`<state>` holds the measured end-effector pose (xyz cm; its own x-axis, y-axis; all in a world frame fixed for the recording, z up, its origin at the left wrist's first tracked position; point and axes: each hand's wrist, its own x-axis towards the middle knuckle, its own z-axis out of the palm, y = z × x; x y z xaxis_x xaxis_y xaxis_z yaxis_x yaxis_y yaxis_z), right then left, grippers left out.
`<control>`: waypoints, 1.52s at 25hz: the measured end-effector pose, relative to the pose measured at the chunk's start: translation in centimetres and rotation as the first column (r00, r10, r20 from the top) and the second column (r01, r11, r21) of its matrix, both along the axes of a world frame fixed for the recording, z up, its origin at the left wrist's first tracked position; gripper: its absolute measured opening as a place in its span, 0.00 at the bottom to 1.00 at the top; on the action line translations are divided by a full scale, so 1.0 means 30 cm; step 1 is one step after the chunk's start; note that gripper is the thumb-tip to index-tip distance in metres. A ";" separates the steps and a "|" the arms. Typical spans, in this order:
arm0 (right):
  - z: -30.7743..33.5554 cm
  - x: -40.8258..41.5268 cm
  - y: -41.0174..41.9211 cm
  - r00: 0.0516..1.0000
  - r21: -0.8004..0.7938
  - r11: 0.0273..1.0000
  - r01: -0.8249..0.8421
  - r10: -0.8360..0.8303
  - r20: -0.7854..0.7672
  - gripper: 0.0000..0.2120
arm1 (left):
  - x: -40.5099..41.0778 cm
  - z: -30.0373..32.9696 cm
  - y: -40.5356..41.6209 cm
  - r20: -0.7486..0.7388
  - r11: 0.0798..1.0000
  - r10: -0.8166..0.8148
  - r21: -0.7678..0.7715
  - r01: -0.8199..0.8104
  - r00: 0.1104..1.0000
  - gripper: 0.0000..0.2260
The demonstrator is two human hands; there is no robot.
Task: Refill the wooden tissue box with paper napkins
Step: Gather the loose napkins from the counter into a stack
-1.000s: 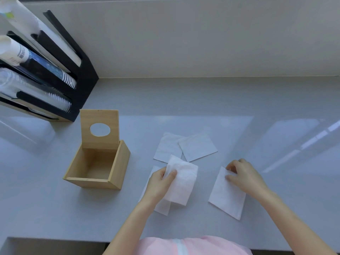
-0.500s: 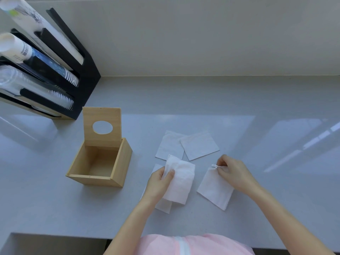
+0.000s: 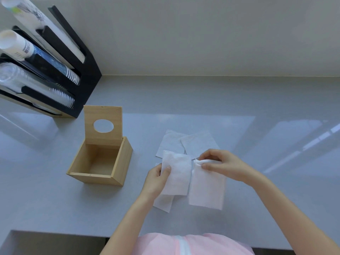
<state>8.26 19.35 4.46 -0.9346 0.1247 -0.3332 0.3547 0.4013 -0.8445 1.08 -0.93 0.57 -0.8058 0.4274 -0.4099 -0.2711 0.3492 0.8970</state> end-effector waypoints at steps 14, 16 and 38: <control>0.027 -0.093 -0.135 0.979 -0.303 0.941 -0.153 0.185 0.081 0.08 | 0.013 0.002 -0.013 0.231 0.979 -0.133 0.181 0.092 0.964 0.16; 0.034 -0.099 -0.137 0.971 -0.310 0.931 -0.195 0.229 0.075 0.09 | 0.006 0.007 -0.017 0.222 0.978 -0.160 0.168 0.123 0.962 0.14; -0.039 -0.162 -0.164 0.996 0.030 0.999 -0.014 0.016 -0.083 0.09 | 0.031 -0.009 -0.045 0.153 0.981 -0.148 0.151 0.125 0.977 0.09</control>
